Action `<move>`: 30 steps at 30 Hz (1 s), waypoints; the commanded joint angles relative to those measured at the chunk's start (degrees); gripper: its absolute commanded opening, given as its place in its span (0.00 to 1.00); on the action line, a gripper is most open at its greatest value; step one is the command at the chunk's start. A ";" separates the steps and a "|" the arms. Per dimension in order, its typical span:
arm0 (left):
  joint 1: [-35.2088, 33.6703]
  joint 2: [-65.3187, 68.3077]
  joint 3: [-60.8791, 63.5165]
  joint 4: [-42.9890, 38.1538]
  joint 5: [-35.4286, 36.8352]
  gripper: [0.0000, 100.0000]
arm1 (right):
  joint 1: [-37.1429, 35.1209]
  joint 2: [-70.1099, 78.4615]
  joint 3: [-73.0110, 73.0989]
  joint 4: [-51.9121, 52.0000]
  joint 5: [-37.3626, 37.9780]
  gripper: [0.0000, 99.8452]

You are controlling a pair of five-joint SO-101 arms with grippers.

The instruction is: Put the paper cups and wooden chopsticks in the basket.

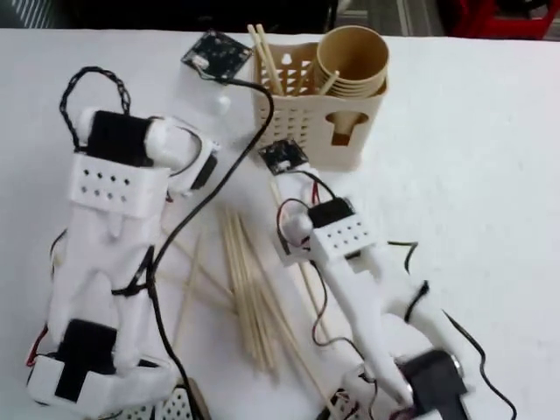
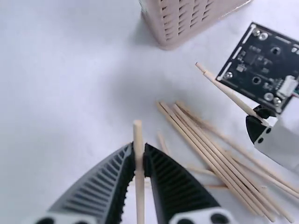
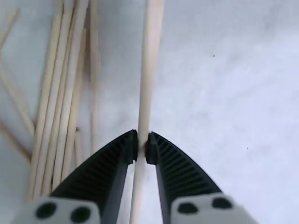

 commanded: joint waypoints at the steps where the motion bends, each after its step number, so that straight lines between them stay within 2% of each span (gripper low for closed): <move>1: -0.48 -5.76 -5.01 0.35 -0.62 0.02 | -0.13 -7.52 -2.64 2.42 0.26 0.02; 8: -0.57 -15.16 -7.30 0.18 -0.62 0.02 | -0.04 -18.07 -3.96 2.95 0.00 0.02; 14: -0.92 -23.96 -6.86 0.26 -0.62 0.02 | -0.04 -23.87 -13.19 7.96 -0.09 0.02; 20: -7.25 -29.05 -4.22 0.09 -0.62 0.02 | -0.04 -24.13 -24.26 9.89 -0.09 0.02; 24: -8.31 -33.54 2.11 -0.88 -0.88 0.02 | 0.04 -24.13 -28.92 3.38 0.26 0.02; 30: -8.31 -42.95 12.48 -5.27 -0.97 0.02 | 0.13 -24.04 -29.80 -15.08 0.35 0.02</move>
